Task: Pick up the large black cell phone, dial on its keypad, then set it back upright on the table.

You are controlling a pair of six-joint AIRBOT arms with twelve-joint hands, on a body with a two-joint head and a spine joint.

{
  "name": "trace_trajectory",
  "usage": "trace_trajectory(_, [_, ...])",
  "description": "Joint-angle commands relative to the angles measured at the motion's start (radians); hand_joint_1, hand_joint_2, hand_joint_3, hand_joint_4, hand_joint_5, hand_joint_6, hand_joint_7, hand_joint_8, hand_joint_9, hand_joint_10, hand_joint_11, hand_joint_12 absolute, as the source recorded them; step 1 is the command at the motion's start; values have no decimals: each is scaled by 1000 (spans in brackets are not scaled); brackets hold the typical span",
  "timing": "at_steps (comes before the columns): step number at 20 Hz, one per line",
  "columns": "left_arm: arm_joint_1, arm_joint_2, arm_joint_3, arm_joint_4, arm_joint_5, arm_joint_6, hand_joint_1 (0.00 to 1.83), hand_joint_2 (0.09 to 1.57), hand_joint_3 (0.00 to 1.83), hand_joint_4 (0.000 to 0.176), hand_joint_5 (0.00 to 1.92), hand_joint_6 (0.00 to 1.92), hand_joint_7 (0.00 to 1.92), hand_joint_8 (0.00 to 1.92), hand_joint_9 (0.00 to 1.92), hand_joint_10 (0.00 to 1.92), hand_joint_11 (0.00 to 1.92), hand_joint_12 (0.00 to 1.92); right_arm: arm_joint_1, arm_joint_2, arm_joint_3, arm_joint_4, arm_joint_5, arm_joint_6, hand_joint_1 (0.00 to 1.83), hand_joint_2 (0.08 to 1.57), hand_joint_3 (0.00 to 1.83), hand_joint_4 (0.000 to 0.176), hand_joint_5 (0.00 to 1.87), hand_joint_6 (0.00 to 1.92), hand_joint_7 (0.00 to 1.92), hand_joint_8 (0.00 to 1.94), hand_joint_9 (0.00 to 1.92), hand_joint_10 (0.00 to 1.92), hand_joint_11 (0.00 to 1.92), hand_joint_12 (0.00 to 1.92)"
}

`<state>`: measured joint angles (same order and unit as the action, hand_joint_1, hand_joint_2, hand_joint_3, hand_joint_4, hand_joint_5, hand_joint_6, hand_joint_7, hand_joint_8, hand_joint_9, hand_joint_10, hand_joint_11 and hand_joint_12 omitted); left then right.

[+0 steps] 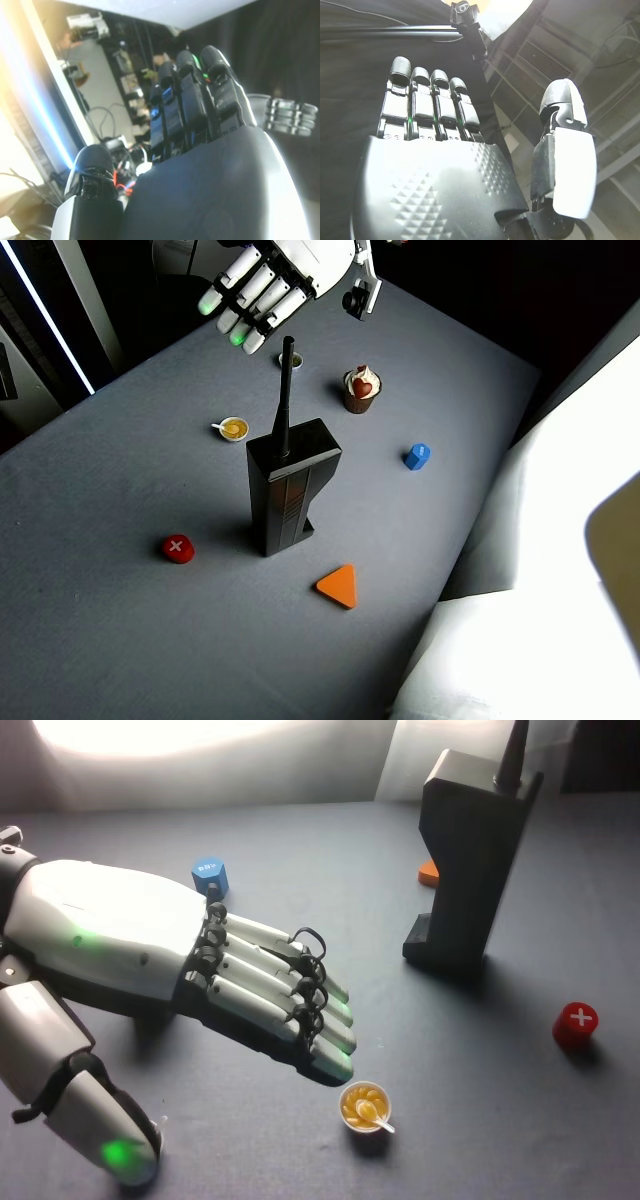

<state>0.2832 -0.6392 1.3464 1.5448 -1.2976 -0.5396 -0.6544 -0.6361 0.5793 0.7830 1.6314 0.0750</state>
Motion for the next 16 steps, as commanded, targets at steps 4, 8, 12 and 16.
trace_trajectory(4, [-17, 0, 4, -101, -51, -3, 0, 1122, 4, 0, 224, 5, 212, 2, 167, 2, 0, 442, -2, -8, 6, -45, 109, 9, 0, 949, 29, 0, 6, 2, 2, 1, 0, 0, 0, 0])
trace_trajectory(8, [-17, -2, -4, -101, -50, -3, 0, 1129, 1, 0, 199, 1, 198, 2, 157, 3, 0, 391, -4, -41, 19, -51, 82, 7, 0, 944, 20, 0, 12, 4, 7, 2, 0, 0, 0, 0])
trace_trajectory(12, [-24, 0, -40, -101, -51, -3, 0, 1143, 3, 0, 224, 0, 204, 4, 175, 3, 0, 470, -11, -95, 78, -83, 23, 7, 0, 945, 14, 0, 33, 9, 20, 5, 0, 0, 0, 0])
trace_trajectory(16, [-28, 2, -53, -100, -52, -3, 0, 1144, 1, 0, 244, 8, 225, 8, 197, 10, 0, 465, 27, -127, 115, -83, -7, 7, 0, 949, 12, 0, 2, 0, 2, 0, 0, 0, 0, 0])
